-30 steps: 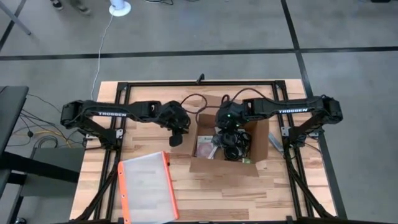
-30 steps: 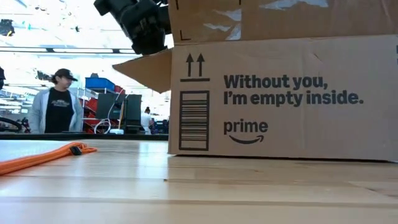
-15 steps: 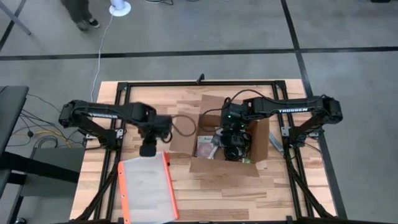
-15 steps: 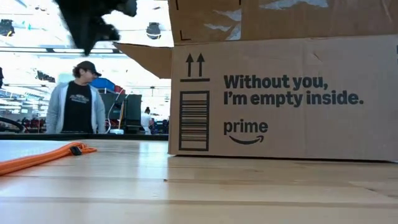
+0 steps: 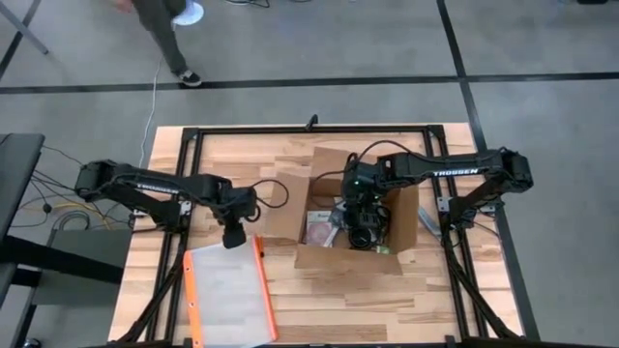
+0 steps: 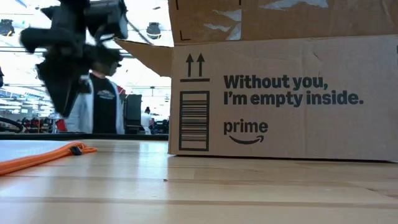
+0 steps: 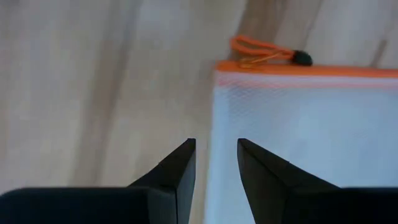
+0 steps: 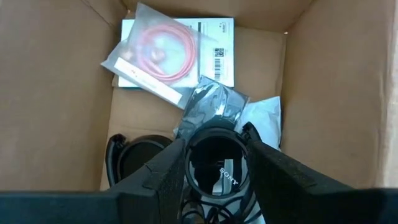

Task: Unpack boxes
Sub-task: Open the white zip bag

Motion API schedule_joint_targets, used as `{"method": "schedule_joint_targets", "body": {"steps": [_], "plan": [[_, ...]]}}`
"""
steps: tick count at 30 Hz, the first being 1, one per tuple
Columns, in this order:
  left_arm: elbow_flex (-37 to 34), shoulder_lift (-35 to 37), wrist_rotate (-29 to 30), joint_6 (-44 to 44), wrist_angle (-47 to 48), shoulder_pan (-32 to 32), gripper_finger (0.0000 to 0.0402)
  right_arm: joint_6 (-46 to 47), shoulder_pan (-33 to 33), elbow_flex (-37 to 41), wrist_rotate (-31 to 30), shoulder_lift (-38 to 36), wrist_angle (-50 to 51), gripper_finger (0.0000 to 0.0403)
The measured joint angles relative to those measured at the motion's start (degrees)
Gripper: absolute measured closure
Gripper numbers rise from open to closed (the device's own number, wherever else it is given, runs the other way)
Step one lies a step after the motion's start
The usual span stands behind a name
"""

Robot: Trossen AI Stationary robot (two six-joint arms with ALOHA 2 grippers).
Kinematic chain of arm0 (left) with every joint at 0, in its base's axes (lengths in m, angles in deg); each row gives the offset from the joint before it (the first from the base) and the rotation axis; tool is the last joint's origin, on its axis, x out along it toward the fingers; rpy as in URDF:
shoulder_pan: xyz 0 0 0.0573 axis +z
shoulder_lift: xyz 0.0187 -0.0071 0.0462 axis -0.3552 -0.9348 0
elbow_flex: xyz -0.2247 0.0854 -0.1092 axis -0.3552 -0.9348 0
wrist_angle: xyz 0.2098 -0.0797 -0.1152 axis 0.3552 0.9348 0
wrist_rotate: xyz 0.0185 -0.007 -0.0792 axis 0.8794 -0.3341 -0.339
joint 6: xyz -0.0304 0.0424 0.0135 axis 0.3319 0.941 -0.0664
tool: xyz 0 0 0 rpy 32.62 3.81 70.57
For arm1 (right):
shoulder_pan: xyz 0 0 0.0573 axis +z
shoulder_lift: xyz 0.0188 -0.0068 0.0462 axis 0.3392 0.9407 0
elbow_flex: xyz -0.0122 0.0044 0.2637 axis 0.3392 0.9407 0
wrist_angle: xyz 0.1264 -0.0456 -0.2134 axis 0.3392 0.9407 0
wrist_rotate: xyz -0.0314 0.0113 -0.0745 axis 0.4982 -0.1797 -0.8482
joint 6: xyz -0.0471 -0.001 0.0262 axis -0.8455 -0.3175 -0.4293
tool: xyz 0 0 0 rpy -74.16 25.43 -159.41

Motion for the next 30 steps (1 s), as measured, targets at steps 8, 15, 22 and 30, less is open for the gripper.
{"method": "schedule_joint_targets", "body": {"steps": [8,15,22,30], "plan": [[-5.5,-3.0,0.3,2.2,-8.7,-1.8,0.0296,0.3,0.0,0.0,0.0,0.0,-1.1,0.0246],[-6.1,-10.2,1.8,3.4,-12.6,-5.7,0.0296,3.2,-0.2,0.0,0.0,0.0,-2.2,0.0246],[-5.8,-12.8,5.2,4.6,-14.6,-8.0,0.032,3.7,-0.2,0.0,0.0,0.0,-2.2,0.0246],[-3.0,-9.8,3.5,4.4,-8.5,-8.1,0.04,2.7,-0.5,0.0,0.0,0.0,-1.6,0.0246]]}}
